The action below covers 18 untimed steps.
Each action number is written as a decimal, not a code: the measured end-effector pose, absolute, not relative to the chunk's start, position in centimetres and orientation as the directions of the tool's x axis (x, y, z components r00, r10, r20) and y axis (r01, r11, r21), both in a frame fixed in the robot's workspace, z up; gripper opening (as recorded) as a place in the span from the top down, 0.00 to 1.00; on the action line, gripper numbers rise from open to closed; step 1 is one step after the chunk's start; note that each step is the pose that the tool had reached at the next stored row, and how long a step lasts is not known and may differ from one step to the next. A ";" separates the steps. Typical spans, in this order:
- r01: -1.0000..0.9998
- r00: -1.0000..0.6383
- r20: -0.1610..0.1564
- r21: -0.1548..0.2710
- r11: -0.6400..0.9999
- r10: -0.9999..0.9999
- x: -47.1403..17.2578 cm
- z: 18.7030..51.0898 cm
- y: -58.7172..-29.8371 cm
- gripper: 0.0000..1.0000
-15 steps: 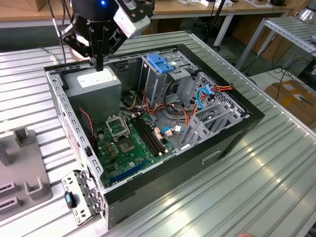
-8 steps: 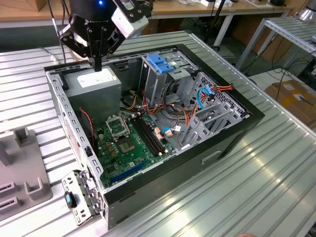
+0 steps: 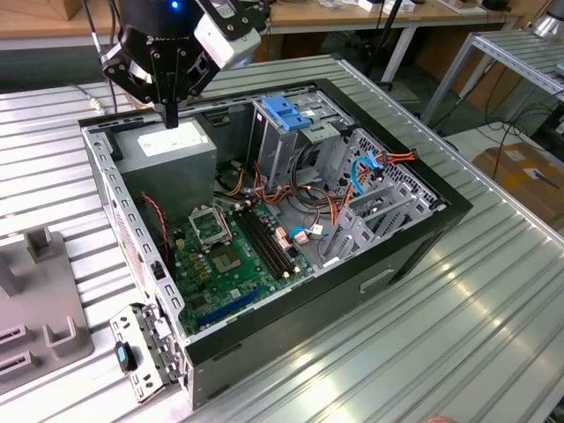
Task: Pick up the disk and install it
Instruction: 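Reach for the disk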
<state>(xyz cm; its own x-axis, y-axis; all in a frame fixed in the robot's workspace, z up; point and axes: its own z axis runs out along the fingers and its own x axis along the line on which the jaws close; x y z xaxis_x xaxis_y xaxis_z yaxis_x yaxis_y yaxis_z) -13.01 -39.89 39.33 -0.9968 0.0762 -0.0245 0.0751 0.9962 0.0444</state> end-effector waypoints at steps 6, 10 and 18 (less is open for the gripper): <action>0.075 -0.997 -0.024 0.044 0.996 0.076 -13.1 39.3 -39.9 0.89; 0.075 -0.997 -0.024 0.044 0.996 0.076 -13.2 39.3 -39.9 0.89; 0.075 -0.997 -0.024 0.044 0.996 0.076 -13.5 39.3 -39.9 0.89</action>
<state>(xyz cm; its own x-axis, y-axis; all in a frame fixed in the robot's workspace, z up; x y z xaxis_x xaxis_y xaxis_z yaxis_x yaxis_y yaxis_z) -13.48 -39.89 39.33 -0.9968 0.0762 -0.0245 0.0751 0.9962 0.0444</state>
